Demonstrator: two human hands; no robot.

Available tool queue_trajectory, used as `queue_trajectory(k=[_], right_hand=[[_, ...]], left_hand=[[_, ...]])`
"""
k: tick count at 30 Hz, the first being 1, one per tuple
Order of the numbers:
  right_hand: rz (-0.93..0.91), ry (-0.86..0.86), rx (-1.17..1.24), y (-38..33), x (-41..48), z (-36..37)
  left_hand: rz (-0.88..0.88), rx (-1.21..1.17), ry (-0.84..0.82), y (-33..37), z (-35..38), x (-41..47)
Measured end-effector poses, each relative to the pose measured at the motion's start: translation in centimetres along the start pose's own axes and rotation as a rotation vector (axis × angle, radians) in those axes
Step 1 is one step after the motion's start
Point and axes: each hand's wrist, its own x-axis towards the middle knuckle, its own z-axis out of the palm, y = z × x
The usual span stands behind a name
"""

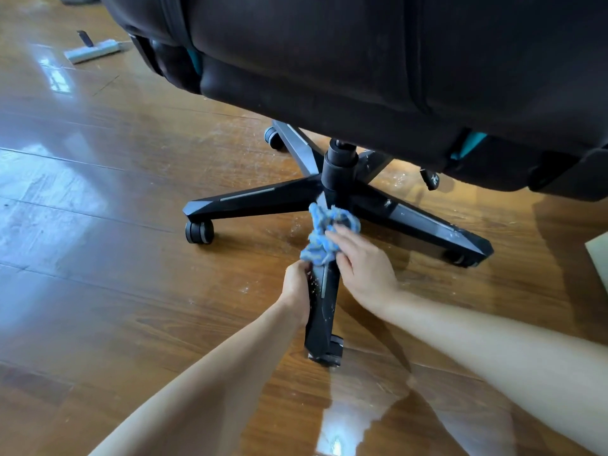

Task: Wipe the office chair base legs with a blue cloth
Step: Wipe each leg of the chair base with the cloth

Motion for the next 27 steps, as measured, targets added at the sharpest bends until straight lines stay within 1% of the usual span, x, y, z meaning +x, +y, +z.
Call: queue_trajectory(k=[3,6,10,12,16,19,21,25,27], right_hand=[[0.002,0.004,0.053,-0.3,-1.9,0.7],[0.046,0.0,0.074,0.0,1.8,1.2],[0.196,0.046,0.122,1.8,8.6,0.6],[0.208,0.052,0.12,2.3,9.9,0.4],[0.219,0.104,0.11,2.3,6.0,0.7],[0.174,0.105,0.038,2.0,1.5,1.5],[0.163,0.112,0.034,2.1,1.1,1.8],[0.271,0.08,0.062,3.0,6.4,1.3],[0.324,0.052,0.028,3.8,9.5,0.5]], left_hand=[[-0.001,-0.012,0.005,0.1,0.0,0.5],[0.039,0.02,0.015,0.7,0.1,0.7],[0.049,0.073,0.015,2.0,0.7,0.7],[0.048,0.063,0.027,2.7,1.2,1.0],[-0.015,0.023,0.021,4.2,1.7,2.1],[0.013,0.022,0.056,4.8,1.9,3.3],[0.029,0.016,0.066,4.8,2.1,3.8],[0.012,0.019,0.006,5.0,2.2,3.2],[-0.014,0.027,-0.003,5.1,2.1,2.8]])
